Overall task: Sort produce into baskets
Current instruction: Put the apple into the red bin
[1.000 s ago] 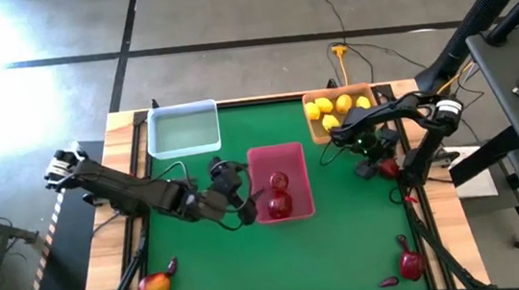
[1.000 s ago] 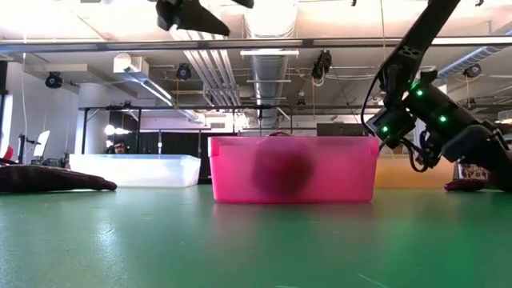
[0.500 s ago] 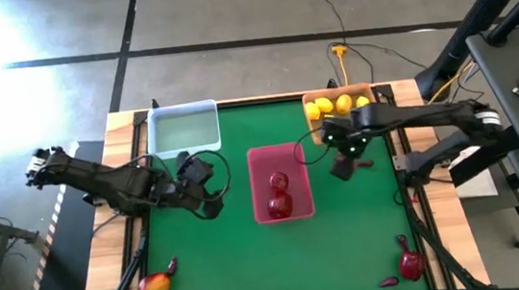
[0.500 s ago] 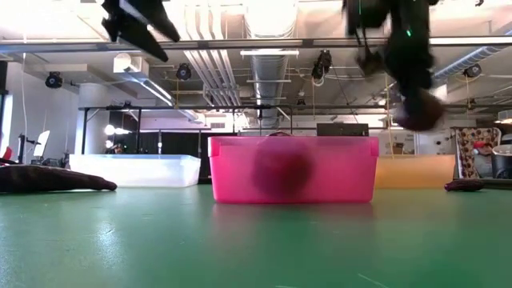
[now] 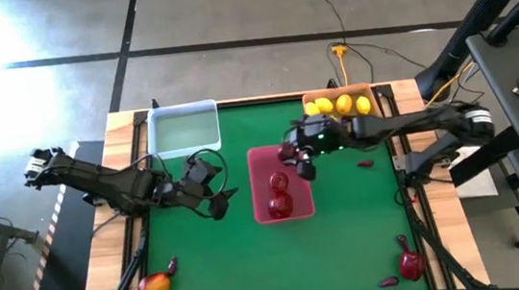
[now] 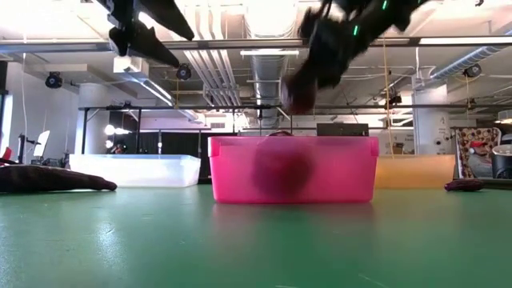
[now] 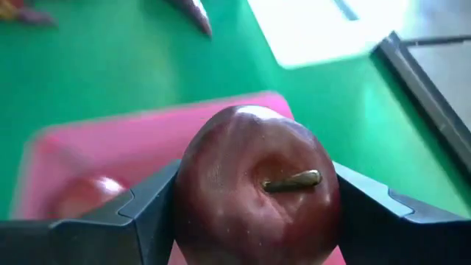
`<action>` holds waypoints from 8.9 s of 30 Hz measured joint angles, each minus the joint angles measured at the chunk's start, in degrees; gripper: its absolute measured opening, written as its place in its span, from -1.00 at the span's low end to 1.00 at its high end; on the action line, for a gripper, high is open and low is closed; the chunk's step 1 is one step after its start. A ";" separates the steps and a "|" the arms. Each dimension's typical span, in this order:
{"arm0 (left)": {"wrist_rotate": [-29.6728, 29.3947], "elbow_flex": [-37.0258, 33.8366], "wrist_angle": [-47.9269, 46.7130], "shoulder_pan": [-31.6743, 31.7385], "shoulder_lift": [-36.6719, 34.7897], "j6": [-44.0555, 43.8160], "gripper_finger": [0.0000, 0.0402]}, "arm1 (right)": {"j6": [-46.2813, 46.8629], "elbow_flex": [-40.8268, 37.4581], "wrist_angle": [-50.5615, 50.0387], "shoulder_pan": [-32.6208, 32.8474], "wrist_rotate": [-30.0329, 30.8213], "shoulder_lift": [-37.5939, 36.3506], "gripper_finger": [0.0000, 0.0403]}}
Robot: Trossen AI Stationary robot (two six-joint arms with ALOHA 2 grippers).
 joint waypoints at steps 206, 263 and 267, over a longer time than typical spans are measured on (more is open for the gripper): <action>19.92 -3.64 -17.68 -7.58 -0.96 -39.89 0.82 | 17.85 -20.61 34.20 11.01 -3.46 0.20 0.83; 77.39 6.80 -24.73 -31.82 35.57 -45.37 0.55 | 25.26 -9.55 5.03 14.75 0.74 -7.27 0.83; 72.73 11.85 -29.07 -28.45 33.36 -45.75 0.55 | 23.28 -7.84 -0.07 15.11 0.83 -8.89 0.83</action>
